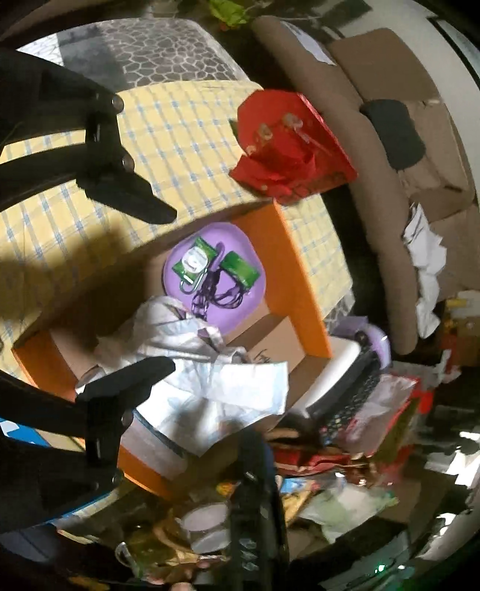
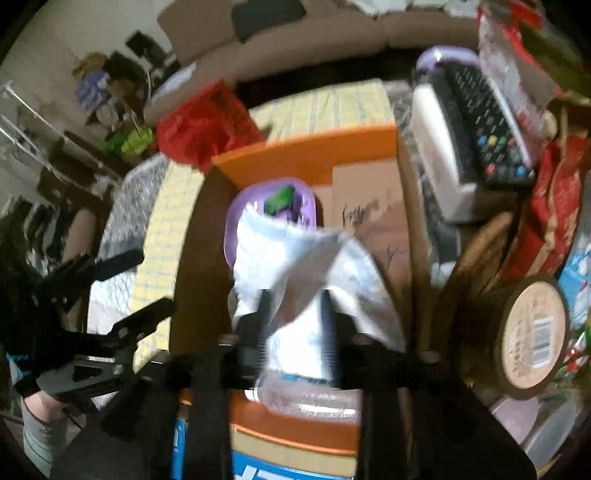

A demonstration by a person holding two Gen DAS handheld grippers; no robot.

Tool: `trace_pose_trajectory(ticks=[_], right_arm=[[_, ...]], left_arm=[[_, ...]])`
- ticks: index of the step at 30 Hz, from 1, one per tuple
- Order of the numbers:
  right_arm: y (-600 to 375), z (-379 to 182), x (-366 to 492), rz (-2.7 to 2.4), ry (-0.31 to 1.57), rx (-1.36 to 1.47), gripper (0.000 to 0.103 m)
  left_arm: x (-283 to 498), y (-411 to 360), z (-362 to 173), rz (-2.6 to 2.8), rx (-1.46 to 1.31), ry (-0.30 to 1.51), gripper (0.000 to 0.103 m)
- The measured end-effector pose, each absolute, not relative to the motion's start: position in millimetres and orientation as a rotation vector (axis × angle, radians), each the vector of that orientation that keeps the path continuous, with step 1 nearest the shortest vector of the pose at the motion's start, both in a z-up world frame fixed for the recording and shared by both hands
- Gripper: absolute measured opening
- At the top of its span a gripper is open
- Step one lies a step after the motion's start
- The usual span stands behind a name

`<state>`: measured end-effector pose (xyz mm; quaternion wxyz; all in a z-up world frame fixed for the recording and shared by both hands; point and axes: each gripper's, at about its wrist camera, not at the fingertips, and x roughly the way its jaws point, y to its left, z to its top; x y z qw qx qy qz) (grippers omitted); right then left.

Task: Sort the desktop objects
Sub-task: 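Lower the tote bag into the tray box with both grippers and release, then grasp the red printed packet with the left gripper and lift it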

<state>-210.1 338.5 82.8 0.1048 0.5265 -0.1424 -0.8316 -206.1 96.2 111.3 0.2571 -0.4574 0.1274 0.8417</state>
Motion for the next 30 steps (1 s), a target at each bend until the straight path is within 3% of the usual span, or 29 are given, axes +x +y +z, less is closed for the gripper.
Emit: trace_pose_trajectory(ticks=[9, 11, 13, 14, 17, 25, 30], right_arm=[[328.7, 119.3, -202.2, -2.492, -0.356, 1.473, 0.045], [320.6, 119.0, -200.1, -2.475, -0.349, 1.465, 0.045], [308.3, 121.1, -199.6, -2.457, -0.324, 1.462, 0.045], [304.3, 121.4, -199.2, -2.452, -0.316, 1.458, 0.047], [285.9, 127.9, -202.9, -2.435, -0.289, 1.433, 0.061], [239.6, 142.1, -253.1, -2.413, -0.277, 1.361, 0.062], [220.5, 131.6, -316.8, -2.371, -0.419, 1.37, 0.062]], left_arm=[[-187.7, 95.5, 125.2, 2.247, -1.181, 0.309, 0.081], [-185.2, 91.3, 126.8, 2.258, -1.175, 0.302, 0.087], [-185.3, 78.8, 129.1, 2.295, -1.162, 0.274, 0.102], [-186.6, 71.7, 130.3, 2.311, -1.152, 0.261, 0.103], [-198.1, 43.4, 135.3, 2.362, -1.148, 0.207, 0.103], [-264.3, -43.1, 145.2, 2.595, -1.091, 0.117, 0.103], [-308.9, -52.3, 127.4, 2.608, -1.04, 0.125, 0.103]])
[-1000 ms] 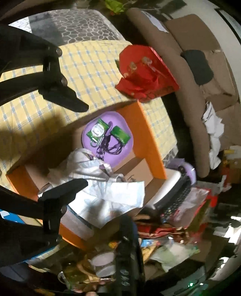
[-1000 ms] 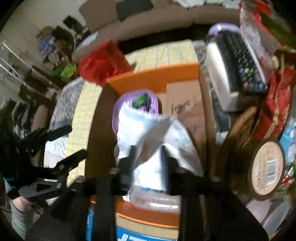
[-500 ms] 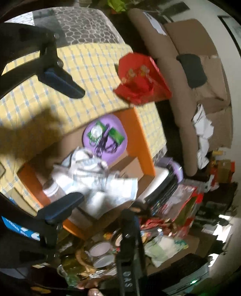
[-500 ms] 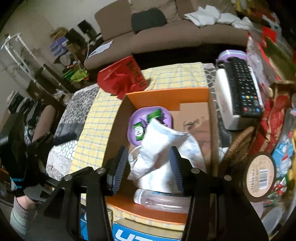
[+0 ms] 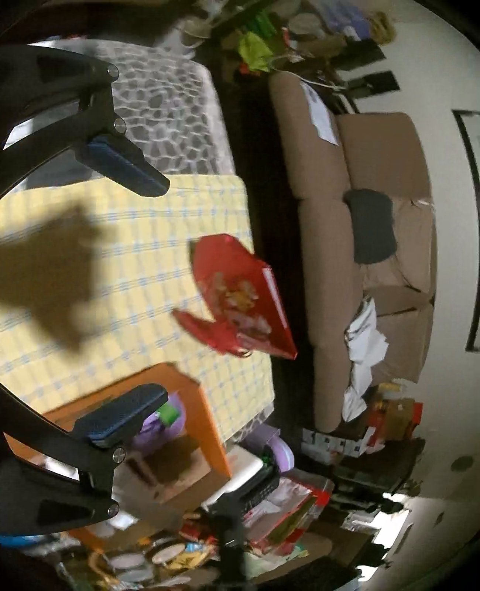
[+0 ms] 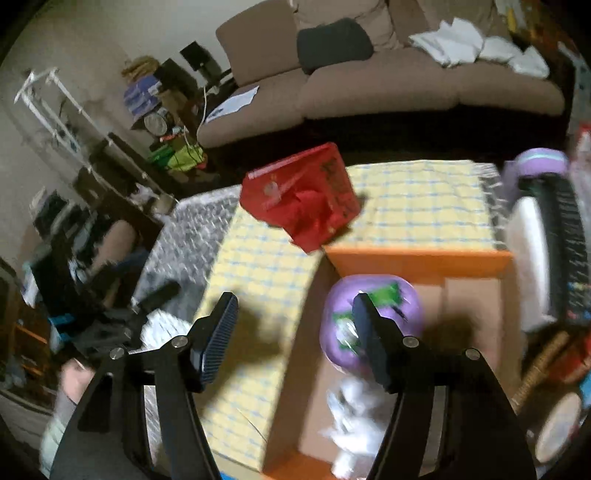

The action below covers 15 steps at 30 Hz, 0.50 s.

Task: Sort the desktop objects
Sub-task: 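Grasp the red printed packet with the left gripper and lift it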

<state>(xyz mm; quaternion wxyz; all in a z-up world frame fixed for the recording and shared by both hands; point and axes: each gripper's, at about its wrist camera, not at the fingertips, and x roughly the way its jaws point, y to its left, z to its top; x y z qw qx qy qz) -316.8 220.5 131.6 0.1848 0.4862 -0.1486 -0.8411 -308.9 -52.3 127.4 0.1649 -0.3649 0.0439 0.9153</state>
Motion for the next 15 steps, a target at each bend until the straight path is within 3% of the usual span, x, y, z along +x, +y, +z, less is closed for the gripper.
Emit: trace_pose_trajectory(ticks=[6, 14, 15], right_arm=[[225.4, 107.9, -372.9, -2.342, -0.647, 1.345, 0.062], [244.0, 82.0, -380.2, -2.357, -0.555, 1.366, 0.063], [246.0, 79.7, -380.2, -2.356, -0.54, 1.367, 0.063]], left_arm=[[-371.2, -4.4, 90.2, 2.579, -0.965, 0.256, 0.103], [-420.0, 43.1, 61.8, 2.504, -0.937, 0.331, 0.103], [-423.3, 48.5, 58.3, 2.475, -0.939, 0.334, 0.098]])
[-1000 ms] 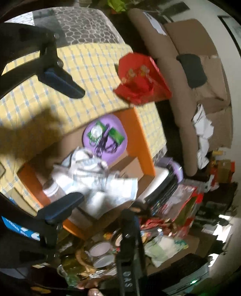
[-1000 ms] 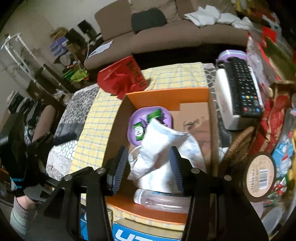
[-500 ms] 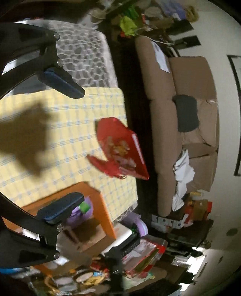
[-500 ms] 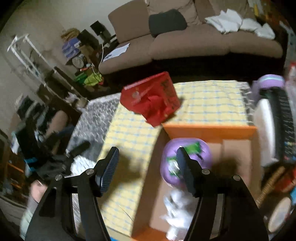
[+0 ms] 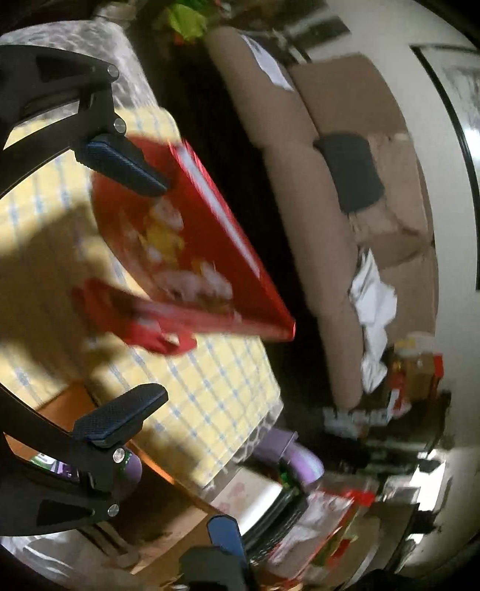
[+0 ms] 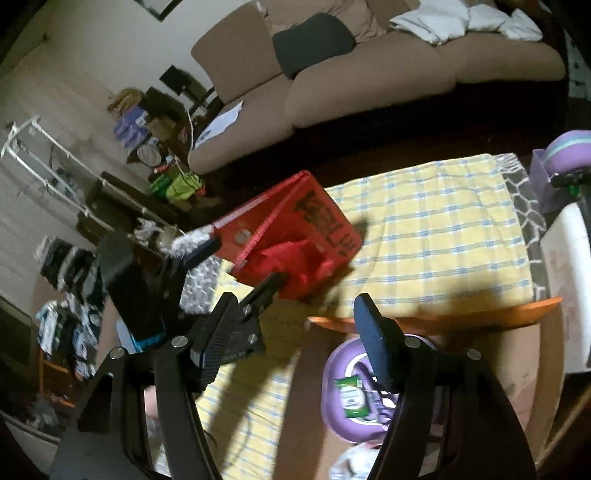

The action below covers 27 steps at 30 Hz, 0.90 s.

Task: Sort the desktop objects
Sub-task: 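Grasp the red printed packet with the left gripper and lift it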

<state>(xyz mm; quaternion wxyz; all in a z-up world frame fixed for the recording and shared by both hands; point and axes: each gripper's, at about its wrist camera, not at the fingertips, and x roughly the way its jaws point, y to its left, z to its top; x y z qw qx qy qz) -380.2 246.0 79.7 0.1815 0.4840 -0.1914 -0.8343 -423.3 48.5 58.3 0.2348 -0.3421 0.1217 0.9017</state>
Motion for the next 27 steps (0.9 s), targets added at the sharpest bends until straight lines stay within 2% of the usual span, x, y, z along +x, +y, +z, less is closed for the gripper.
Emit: trace_pose_trajectory(ticks=[1, 2, 3, 8, 11, 17, 20, 22, 23, 24, 27], right_arm=[[247.2, 78.2, -379.6, -2.355, -0.536, 1.366, 0.063], [248.3, 76.1, -378.9, -2.357, -0.534, 1.368, 0.063], [249.3, 74.4, -377.5, -2.35, -0.542, 1.368, 0.063], [245.8, 76.3, -366.5, -2.331, -0.543, 1.361, 0.063], [243.4, 86.0, -353.8, -2.311, -0.566, 1.325, 0.063], [250.8, 116.1, -303.4, -2.258, -0.674, 1.146, 0.063], [253.2, 150.6, -257.7, -2.318, -0.568, 1.0, 0.065], [255.1, 179.8, -221.8, -2.312, -0.499, 0.857, 0.068], [257.3, 197.0, -200.6, -2.294, -0.467, 0.777, 0.073], [258.8, 207.8, -186.6, -2.279, -0.446, 0.73, 0.084], [264.7, 231.5, -138.7, -2.215, -0.385, 0.593, 0.094]], left_arm=[[-427.1, 52.3, 54.4, 2.439, -0.964, 0.313, 0.044], [-433.1, 56.9, 49.2, 2.423, -1.025, 0.31, 0.002], [-436.0, 61.3, 45.3, 2.42, -1.065, 0.31, 0.01], [-417.2, 54.7, 63.1, 2.463, -1.009, 0.179, 0.009], [-376.1, 32.3, 104.7, 2.424, -0.889, 0.036, 0.009], [-275.1, -9.5, 197.8, 2.29, -0.742, -0.109, 0.009], [-224.1, -24.1, 236.6, 2.172, -0.704, -0.2, 0.009], [-189.0, -30.8, 255.9, 2.091, -0.694, -0.242, 0.009], [-174.5, -35.8, 262.8, 2.047, -0.689, -0.28, 0.01], [-160.0, -39.6, 268.1, 1.986, -0.691, -0.336, 0.01], [-123.6, -45.7, 276.0, 1.841, -0.682, -0.451, 0.01]])
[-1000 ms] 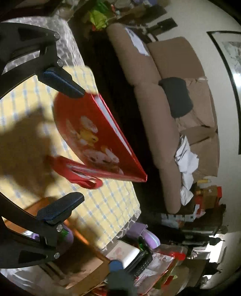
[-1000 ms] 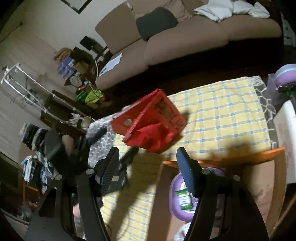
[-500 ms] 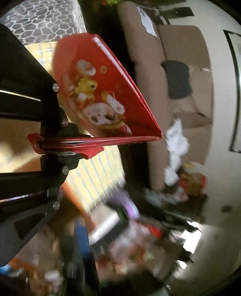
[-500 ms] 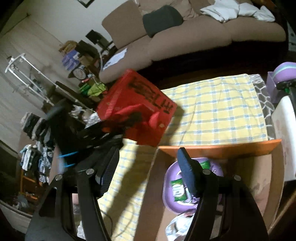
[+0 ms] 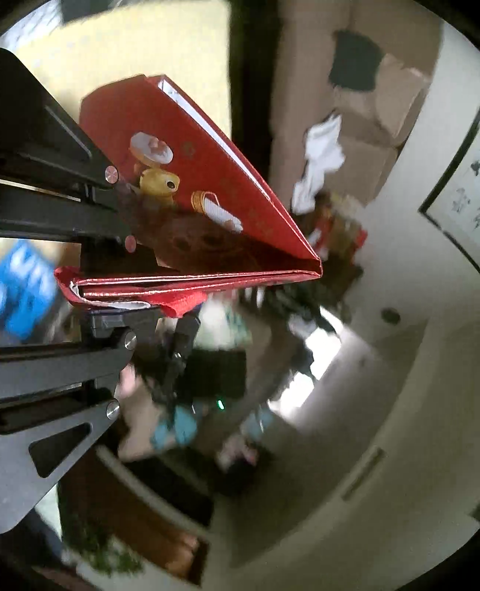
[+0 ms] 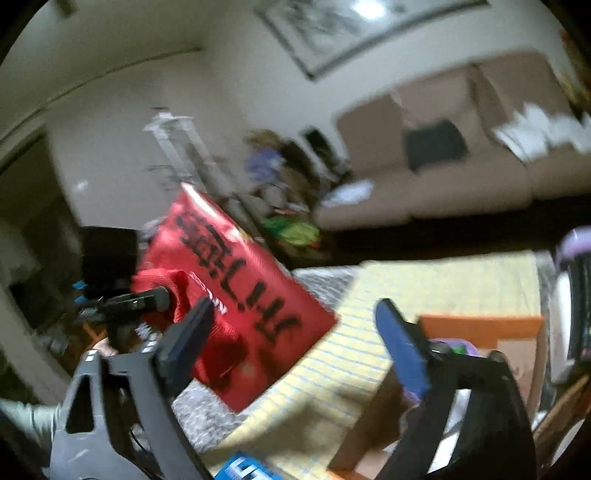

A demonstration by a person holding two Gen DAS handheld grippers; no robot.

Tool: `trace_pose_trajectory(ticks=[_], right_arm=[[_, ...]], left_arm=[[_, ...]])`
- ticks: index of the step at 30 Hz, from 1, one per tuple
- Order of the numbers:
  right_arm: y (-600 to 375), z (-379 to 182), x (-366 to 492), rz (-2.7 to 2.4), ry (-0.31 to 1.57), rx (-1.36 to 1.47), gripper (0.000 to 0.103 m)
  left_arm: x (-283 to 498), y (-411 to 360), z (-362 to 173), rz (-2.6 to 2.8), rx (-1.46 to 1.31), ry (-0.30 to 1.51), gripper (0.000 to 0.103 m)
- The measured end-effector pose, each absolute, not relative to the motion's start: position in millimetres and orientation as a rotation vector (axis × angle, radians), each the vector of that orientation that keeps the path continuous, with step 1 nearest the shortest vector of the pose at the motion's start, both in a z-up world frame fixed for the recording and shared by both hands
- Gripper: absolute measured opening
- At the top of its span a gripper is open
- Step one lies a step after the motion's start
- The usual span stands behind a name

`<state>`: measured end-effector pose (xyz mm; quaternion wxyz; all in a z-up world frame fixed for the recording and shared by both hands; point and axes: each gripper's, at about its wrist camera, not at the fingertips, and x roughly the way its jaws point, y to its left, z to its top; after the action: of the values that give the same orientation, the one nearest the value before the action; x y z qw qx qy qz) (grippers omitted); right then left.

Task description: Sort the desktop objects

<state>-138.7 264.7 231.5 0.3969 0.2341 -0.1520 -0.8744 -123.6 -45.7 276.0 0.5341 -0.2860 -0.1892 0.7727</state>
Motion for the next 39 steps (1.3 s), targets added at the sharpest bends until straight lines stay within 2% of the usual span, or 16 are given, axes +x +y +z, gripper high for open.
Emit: trace_pose_trajectory(ticks=[4, 5, 6, 7, 8, 9, 11, 12, 13, 14, 17, 24, 30, 32, 34, 39], right_arm=[[257.0, 237.5, -94.9, -2.048, -0.397, 0.544, 0.092], [254.3, 238.1, -88.0, -2.023, -0.407, 0.53, 0.08], [251.8, 238.5, -80.1, -1.986, -0.43, 0.515, 0.059], [249.4, 238.9, -73.2, -1.96, -0.442, 0.508, 0.048], [249.5, 239.1, -68.6, -1.957, -0.445, 0.502, 0.03], [248.8, 239.9, -63.3, -1.988, -0.439, 0.514, 0.024], [245.1, 238.8, -58.8, -2.076, -0.392, 0.581, 0.021], [244.0, 238.8, -56.0, -2.131, -0.348, 0.61, 0.018], [243.6, 238.3, -54.6, -2.183, -0.303, 0.643, 0.015], [242.8, 239.5, -53.7, -2.225, -0.261, 0.673, 0.012], [231.0, 238.5, -57.3, -2.416, 0.004, 0.791, 0.011], [194.0, 179.4, -89.8, -2.709, 0.771, 0.938, 0.011], [156.4, 87.5, -111.3, -2.712, 1.091, 0.947, 0.011], [141.3, 51.9, -120.3, -2.697, 1.126, 0.998, 0.012], [127.9, 29.0, -121.4, -2.674, 1.065, 1.039, 0.016], [112.3, 0.6, -121.9, -2.576, 0.799, 1.124, 0.054]], left_arm=[[-84.6, -41.0, 275.7, 1.749, -0.661, -0.528, 0.01], [-79.2, -38.7, 271.6, 1.732, -0.662, -0.553, 0.01], [-74.1, -35.3, 266.7, 1.727, -0.666, -0.574, 0.011], [-71.9, -34.7, 263.0, 1.734, -0.673, -0.588, 0.015], [-70.0, -34.8, 259.5, 1.769, -0.682, -0.598, 0.018], [-69.2, -35.8, 256.7, 1.789, -0.693, -0.608, 0.021], [-79.6, -26.1, 245.2, 1.818, -0.765, -0.623, 0.052], [-84.2, -21.2, 240.9, 1.892, -0.814, -0.597, 0.08], [-88.1, -18.6, 235.7, 1.958, -0.857, -0.585, 0.086], [-92.4, -16.3, 230.9, 1.978, -0.895, -0.584, 0.086], [-107.1, -12.1, 216.6, 2.001, -0.974, -0.625, 0.086], [-120.2, 7.5, 198.1, 2.11, -1.048, -0.491, 0.086], [-128.9, -16.7, 167.8, 2.167, -1.096, -0.492, 0.086], [-134.0, -21.0, 157.8, 2.181, -1.121, -0.476, 0.086], [-138.3, -27.2, 141.7, 2.188, -1.159, -0.468, 0.086], [-145.0, -28.4, 112.2, 2.174, -1.208, -0.485, 0.086]])
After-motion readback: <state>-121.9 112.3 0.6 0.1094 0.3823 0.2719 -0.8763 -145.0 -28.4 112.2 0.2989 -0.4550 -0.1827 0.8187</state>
